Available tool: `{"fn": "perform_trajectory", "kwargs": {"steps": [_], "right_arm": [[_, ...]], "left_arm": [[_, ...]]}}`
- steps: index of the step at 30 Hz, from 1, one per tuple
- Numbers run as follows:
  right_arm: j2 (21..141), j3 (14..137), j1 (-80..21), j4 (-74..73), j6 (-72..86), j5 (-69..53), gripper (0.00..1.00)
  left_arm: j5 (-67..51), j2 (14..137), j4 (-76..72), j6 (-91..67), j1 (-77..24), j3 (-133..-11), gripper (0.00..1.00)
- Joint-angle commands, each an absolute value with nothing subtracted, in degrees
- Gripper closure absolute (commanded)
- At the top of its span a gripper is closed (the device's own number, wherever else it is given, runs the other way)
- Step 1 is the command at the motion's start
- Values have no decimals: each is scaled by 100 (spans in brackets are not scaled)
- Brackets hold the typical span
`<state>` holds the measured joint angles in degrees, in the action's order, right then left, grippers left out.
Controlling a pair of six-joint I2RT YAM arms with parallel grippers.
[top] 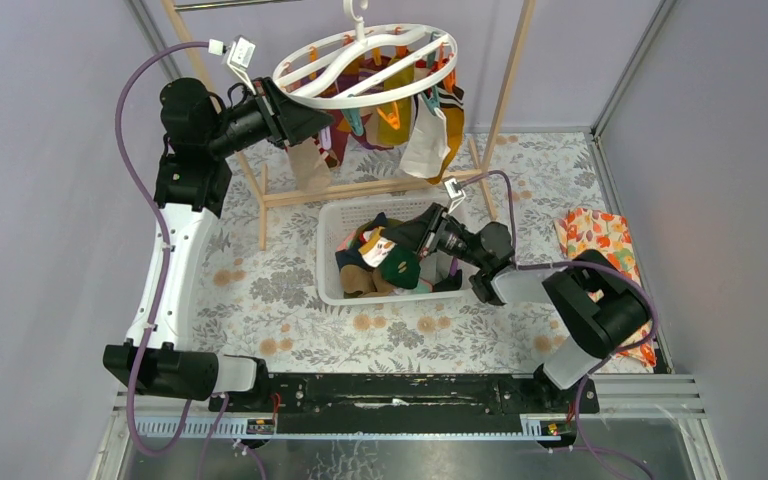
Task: Clip the socks to the hanger
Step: Pick up the sock from the bin.
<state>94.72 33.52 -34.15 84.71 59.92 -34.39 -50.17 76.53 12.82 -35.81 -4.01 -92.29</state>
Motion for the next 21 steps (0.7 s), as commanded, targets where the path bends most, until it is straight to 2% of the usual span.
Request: {"fn": "perform_trajectory", "kwargs": {"steps": [1,8,21], "right_arm": [[8836,3519,-3864,9432,5697,-2873,100],[8369,4237,-4683,8834,4499,-1605,100],[9602,6012,-4717,9009,4736,-1111,100]], "left_arm": [[-5489,7552,974,-3992,-387,-9138,100],[-5557,7472,590,-4475,-387,-8927,100],[-5799,7419,-191,-5323,-387,-8566,100]]}}
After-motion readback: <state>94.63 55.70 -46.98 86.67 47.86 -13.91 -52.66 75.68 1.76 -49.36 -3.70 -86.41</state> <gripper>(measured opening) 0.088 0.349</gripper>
